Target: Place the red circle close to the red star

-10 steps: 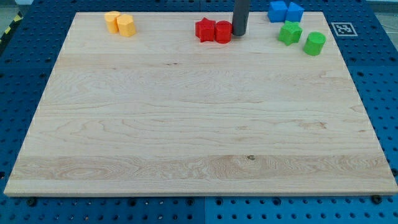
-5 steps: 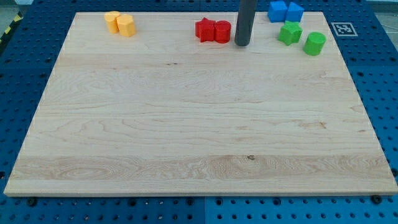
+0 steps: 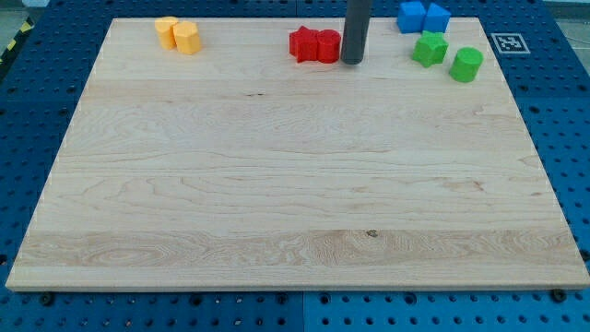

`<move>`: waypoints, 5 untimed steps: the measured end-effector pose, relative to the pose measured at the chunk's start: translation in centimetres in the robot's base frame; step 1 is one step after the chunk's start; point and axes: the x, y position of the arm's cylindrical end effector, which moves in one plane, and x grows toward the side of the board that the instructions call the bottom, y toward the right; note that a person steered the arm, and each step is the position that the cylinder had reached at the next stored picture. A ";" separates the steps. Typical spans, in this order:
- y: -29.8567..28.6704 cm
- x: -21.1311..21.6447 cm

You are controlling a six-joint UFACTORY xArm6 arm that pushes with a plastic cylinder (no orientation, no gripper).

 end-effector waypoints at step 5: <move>3.7 0.0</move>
